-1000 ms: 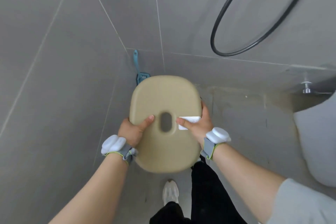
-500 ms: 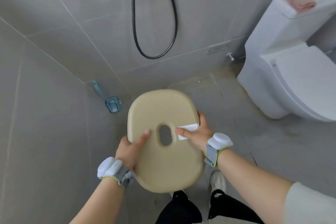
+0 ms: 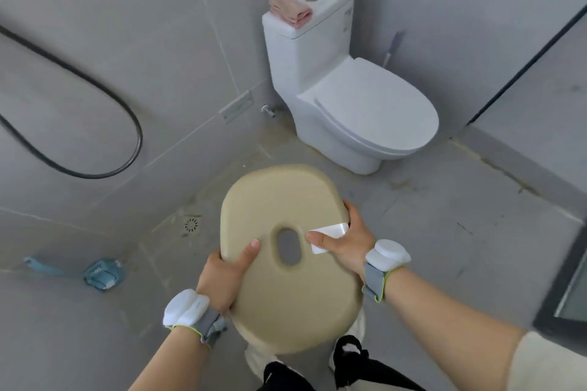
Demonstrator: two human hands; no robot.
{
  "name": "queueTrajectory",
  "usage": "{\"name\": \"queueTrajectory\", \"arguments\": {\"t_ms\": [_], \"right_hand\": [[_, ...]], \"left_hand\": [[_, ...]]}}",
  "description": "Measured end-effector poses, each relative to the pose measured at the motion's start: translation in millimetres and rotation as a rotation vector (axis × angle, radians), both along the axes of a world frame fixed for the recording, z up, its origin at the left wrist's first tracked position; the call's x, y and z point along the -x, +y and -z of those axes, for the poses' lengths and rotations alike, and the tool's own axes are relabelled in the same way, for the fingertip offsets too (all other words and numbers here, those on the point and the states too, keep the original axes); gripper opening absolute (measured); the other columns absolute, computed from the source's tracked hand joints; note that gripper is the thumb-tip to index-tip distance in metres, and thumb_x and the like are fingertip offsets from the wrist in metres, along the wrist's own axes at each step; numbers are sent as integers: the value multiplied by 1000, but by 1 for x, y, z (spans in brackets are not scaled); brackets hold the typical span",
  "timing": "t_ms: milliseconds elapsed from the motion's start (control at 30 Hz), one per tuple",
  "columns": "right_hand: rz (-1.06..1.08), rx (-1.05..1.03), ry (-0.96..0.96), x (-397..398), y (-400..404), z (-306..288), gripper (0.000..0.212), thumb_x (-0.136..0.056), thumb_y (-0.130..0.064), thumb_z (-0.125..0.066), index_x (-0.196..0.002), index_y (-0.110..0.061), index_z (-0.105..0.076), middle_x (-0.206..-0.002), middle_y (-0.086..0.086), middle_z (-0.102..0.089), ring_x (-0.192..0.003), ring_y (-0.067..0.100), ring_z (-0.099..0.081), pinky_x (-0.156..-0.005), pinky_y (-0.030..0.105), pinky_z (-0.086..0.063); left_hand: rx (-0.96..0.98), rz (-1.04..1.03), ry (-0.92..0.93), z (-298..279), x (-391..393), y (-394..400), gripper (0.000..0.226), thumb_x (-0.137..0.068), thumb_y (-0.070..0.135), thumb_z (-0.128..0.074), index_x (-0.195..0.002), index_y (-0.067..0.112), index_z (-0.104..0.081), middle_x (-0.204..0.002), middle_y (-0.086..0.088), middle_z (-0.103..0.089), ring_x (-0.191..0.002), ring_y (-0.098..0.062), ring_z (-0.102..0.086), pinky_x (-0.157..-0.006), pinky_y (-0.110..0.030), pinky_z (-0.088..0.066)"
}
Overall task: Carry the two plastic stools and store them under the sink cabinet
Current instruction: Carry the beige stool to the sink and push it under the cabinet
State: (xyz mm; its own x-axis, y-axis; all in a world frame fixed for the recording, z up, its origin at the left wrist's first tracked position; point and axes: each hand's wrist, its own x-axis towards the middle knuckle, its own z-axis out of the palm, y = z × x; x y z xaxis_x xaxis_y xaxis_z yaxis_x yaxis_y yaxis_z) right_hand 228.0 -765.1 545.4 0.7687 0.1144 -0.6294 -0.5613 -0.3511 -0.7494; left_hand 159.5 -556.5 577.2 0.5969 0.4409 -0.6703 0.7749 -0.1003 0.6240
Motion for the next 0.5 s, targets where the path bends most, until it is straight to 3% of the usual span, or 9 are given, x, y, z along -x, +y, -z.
{"name": "queueTrajectory", "arguments": {"t_ms": [100, 200, 267, 400, 500], "right_hand": [[76, -2, -8, -12, -50, -5, 118, -35, -66, -79, -137, -44, -23, -116, -5, -62, -106, 23, -61, -94, 45, -50], [223, 36, -35, -30, -126, -7, 117, -39, -65, -79, -139, -43, -22, -121, -4, -59, -108, 24, -59, -95, 45, -50], [302, 46, -53, -41, -165, -9, 110, -48, -59, -82, -139, -43, -23, -121, -5, -58, -108, 23, -58, -95, 44, -50], [421, 54, -89, -60, -217, -15, 98, -61, -50, -82, -140, -39, -25, -117, -10, -55, -102, 20, -57, -88, 35, -49], [532, 48, -101, -73, -262, -15, 98, -59, -53, -82, -139, -35, -27, -119, -9, -56, -107, 22, -58, -94, 42, -50]], "left_hand": [[-36, 100, -21, 4, -30, -45, 55, -76, 54, -65, -110, 11, -57, -87, -2, -62, -71, -16, -58, -58, -27, -41], [-33, 226, -38, 3, -77, -116, 71, -74, 58, -64, -120, 5, -54, -107, -10, -64, -84, -26, -56, -73, -31, -41], [-40, 296, -56, 2, -103, -154, 72, -76, 56, -63, -124, 4, -51, -108, -10, -60, -87, -25, -52, -76, -31, -39], [40, 386, -94, -4, -148, -207, 63, -74, 53, -68, -117, 9, -56, -101, -6, -61, -79, -22, -59, -68, -29, -43], [72, 520, -79, -5, -188, -252, 58, -71, 57, -69, -108, 15, -56, -101, -5, -63, -87, -26, -62, -80, -33, -47]]}}
